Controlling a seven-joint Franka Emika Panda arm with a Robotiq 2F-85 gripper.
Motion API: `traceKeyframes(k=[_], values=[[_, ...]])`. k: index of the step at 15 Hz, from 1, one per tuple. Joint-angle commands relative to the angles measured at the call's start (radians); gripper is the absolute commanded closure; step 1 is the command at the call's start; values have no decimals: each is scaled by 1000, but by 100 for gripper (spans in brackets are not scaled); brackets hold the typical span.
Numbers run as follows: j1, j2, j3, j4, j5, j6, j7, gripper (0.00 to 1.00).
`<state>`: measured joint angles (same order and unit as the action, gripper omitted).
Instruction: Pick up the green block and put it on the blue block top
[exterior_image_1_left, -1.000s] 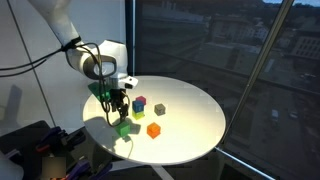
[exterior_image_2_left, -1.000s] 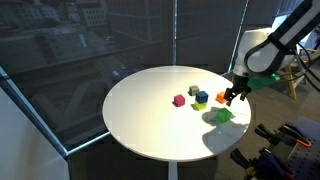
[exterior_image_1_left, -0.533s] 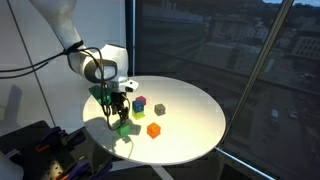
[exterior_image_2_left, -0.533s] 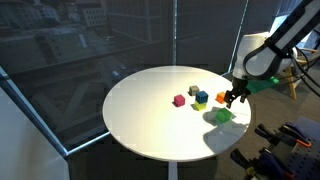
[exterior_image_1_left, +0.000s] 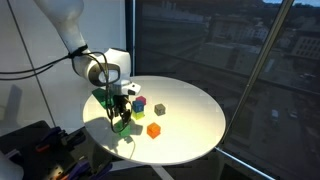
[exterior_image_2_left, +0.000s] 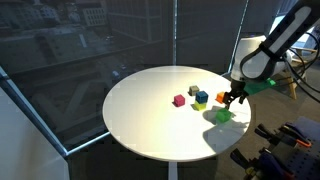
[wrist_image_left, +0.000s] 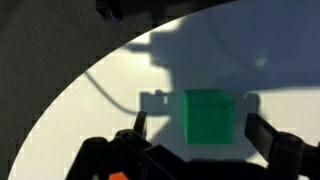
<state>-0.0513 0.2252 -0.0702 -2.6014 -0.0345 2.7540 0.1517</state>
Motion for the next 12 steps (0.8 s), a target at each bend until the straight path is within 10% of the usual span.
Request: traceKeyframes(k=[1, 12], values=[[10, 48, -6, 38, 1, 27, -18, 0], [21, 151, -4, 101, 8, 48, -30, 0]])
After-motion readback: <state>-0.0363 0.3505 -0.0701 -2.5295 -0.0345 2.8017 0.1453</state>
